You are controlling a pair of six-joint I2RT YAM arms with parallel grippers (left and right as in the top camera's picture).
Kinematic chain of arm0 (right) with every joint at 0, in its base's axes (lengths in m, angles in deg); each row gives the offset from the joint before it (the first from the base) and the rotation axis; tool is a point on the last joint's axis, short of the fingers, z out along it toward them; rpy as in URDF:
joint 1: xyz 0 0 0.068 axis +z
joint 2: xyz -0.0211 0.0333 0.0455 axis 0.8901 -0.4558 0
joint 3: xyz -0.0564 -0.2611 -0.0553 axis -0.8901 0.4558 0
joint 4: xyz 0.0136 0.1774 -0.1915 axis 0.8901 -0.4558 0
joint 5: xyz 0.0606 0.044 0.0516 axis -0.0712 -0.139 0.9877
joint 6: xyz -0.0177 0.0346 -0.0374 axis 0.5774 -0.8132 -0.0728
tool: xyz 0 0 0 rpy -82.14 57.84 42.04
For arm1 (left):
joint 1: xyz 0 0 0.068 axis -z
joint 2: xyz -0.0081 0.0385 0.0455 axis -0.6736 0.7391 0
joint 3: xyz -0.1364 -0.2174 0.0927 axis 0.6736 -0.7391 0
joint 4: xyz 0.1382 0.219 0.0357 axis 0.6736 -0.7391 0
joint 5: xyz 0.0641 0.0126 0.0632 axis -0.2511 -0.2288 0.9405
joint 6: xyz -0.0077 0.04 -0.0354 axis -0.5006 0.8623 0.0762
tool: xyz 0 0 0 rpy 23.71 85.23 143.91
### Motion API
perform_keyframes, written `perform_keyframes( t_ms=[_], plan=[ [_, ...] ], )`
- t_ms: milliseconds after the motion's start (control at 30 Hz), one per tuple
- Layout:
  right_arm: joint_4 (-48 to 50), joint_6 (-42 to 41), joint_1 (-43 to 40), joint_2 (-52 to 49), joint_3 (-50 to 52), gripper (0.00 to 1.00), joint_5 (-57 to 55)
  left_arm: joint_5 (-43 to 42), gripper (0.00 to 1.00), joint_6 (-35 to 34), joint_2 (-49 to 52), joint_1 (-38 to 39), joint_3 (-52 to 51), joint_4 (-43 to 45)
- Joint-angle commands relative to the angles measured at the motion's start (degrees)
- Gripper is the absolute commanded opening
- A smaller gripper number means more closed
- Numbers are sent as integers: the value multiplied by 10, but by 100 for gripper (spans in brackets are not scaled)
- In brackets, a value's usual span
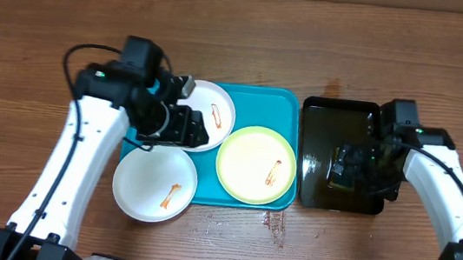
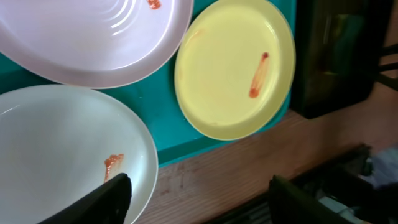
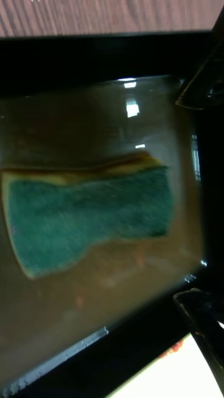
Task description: Clean dirty plates on tray and stack at the side
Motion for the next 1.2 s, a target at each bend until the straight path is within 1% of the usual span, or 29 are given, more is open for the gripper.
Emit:
perform_keyframes(
  t_ms=[0, 100, 233, 433, 500, 567, 633, 733, 767, 800, 867, 900, 967, 1033, 1100, 1167],
  plan=[
    [36, -13, 3, -5, 20, 94, -21, 129, 75, -99, 3, 59, -32, 40],
    [59, -13, 3, -6, 30, 92, -21, 160, 77, -128, 3, 96, -57, 75],
    [84, -13, 12, -7, 50, 90, -21, 179, 79, -146, 3, 122, -89, 123],
    [144, -24, 34, -8, 84, 77, -21, 177, 80, -161, 3, 127, -136, 194],
    [151, -37, 38, -8, 94, 68, -22, 177, 79, -168, 3, 127, -152, 214],
    [152, -43, 38, -8, 103, 59, -31, 174, 75, -178, 3, 127, -166, 229],
    [152, -43, 38, -8, 110, 43, -43, 173, 73, -178, 3, 129, -176, 244],
    [152, -43, 38, -8, 121, 14, -60, 183, 73, -176, 3, 135, -186, 262],
    [153, -43, 38, -8, 126, 10, -60, 189, 73, -176, 3, 138, -191, 269],
    [154, -43, 38, -8, 129, 8, -59, 192, 73, -176, 3, 140, -197, 278],
    [155, -43, 38, -8, 134, 7, -59, 192, 70, -176, 3, 146, -209, 298],
    [154, -43, 38, -8, 134, 11, -59, 192, 69, -176, 3, 149, -216, 311],
    [158, -43, 38, -8, 134, 35, -59, 195, 63, -176, 3, 155, -227, 335],
    [160, -43, 38, -8, 134, 51, -59, 201, 54, -176, 3, 163, -238, 355],
    [160, -43, 38, -8, 134, 57, -59, 214, 51, -178, 3, 169, -245, 364],
    [161, -43, 38, -8, 134, 59, -59, 224, 51, -189, 3, 175, -250, 366]
  ],
)
